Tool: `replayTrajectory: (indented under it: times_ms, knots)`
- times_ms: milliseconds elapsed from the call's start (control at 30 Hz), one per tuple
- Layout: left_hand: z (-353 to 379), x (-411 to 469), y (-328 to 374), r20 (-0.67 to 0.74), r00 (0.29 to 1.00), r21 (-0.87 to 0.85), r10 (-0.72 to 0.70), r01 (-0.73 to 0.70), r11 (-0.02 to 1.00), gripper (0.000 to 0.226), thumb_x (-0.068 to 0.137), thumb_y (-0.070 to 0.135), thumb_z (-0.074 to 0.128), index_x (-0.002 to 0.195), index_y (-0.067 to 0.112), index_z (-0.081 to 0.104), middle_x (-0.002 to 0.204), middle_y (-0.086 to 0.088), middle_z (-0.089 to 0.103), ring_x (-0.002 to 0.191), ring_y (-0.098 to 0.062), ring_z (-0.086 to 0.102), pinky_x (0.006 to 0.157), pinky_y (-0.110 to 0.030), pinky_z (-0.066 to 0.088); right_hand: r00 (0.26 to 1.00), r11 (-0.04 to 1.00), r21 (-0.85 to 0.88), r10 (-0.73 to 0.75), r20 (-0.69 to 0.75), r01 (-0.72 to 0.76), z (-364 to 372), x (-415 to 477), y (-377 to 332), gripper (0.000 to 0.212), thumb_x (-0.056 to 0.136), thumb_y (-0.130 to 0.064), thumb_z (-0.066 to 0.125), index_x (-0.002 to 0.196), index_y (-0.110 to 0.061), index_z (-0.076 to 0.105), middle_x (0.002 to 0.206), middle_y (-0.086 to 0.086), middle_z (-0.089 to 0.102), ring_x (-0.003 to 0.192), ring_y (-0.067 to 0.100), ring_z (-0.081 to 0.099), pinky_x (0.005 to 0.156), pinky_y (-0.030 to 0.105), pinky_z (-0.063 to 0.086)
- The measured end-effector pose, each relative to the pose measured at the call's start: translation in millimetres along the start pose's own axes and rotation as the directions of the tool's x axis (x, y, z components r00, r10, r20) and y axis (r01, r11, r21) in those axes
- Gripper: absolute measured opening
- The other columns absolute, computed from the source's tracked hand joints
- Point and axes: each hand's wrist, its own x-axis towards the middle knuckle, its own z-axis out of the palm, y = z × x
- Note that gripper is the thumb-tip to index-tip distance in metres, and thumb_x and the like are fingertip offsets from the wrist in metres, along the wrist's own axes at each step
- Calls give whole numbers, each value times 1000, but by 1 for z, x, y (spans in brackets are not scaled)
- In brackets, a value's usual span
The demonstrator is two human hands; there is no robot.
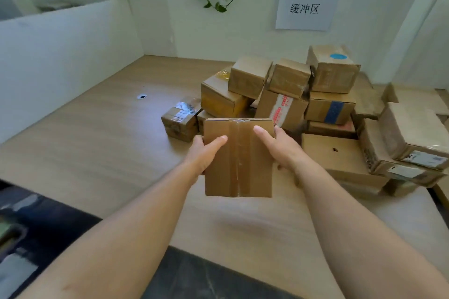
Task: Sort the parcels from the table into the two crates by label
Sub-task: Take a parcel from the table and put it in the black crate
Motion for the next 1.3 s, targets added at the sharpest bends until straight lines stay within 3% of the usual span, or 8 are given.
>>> replayTrajectory:
  times_ms: [100, 333, 533, 733, 967, 1067, 1233, 1300]
  knots:
    - [-46, -12, -18, -100, 995, 13, -15, 17, 1000, 78, 88, 69, 45, 146, 20, 27, 143, -4, 48, 128, -31, 48, 105, -54, 41, 995, 1000, -5, 6, 97, -6, 39, -10, -27, 97, 73, -89, 32, 151, -30, 24, 146, 3, 45, 120, 32, 54, 79, 43, 54]
    - [-144, -52, -71, -257, 960, -53, -109, 98, 994, 99, 73, 88, 28, 145, 20, 28, 141, -9, 48, 126, -34, 49, 102, -56, 44, 973, 985, -132, -77, 219, 108, 136, -35, -84, 86, 83, -82, 19, 140, -20, 38, 114, 6, 62, 87, 22, 64, 71, 38, 56]
    - [-233, -81, -127, -413, 892, -138, -184, 138, 981, 91, 82, 83, 27, 146, 18, 30, 138, -12, 50, 123, -34, 50, 99, -55, 45, 917, 949, -174, -192, 349, 265, 230, -63, -132, 59, 97, -61, 18, 125, -17, 46, 102, 13, 64, 87, 28, 66, 82, 47, 57]
    - [-316, -109, -188, -471, 839, -236, -274, 179, 955, 85, 69, 70, 40, 135, 16, 40, 125, -10, 56, 111, -30, 54, 97, -50, 46, 824, 881, -223, -263, 501, 417, 318, -98, -177, 24, 102, -30, 34, 107, -12, 49, 109, 14, 59, 93, 32, 61, 80, 45, 57]
    - [-394, -154, -249, -495, 808, -307, -321, 183, 934, 81, 82, 54, 41, 152, 43, 2, 153, -6, 34, 131, -34, 39, 104, -56, 39, 743, 890, -150, -257, 618, 432, 407, -140, -222, 54, 101, -34, 44, 148, -27, 19, 128, 6, 50, 101, 28, 59, 74, 40, 57]
    - [-427, -175, -275, -513, 796, -304, -322, 182, 935, 79, 94, 35, 42, 151, 43, -12, 149, -6, 38, 122, -32, 46, 101, -52, 44, 692, 860, -150, -277, 667, 489, 444, -160, -239, 71, 100, -31, 48, 153, -35, 2, 130, 6, 47, 100, 26, 60, 77, 41, 57]
    - [-477, -209, -313, -535, 780, -317, -324, 170, 933, 83, 93, 13, 44, 152, 44, -5, 139, -4, 44, 102, -25, 55, 70, -34, 49, 536, 771, -99, -338, 774, 629, 499, -192, -265, 80, 97, -19, 51, 152, -43, -3, 108, -3, 46, 87, 18, 60, 79, 43, 59]
    - [-494, -222, -324, -566, 754, -326, -334, 167, 930, 78, 92, 10, 46, 153, 40, 7, 135, -6, 47, 103, -24, 55, 75, -34, 50, 479, 741, -85, -337, 811, 666, 519, -203, -276, 77, 97, -17, 52, 152, -42, 6, 105, -7, 48, 86, 15, 61, 75, 38, 60]
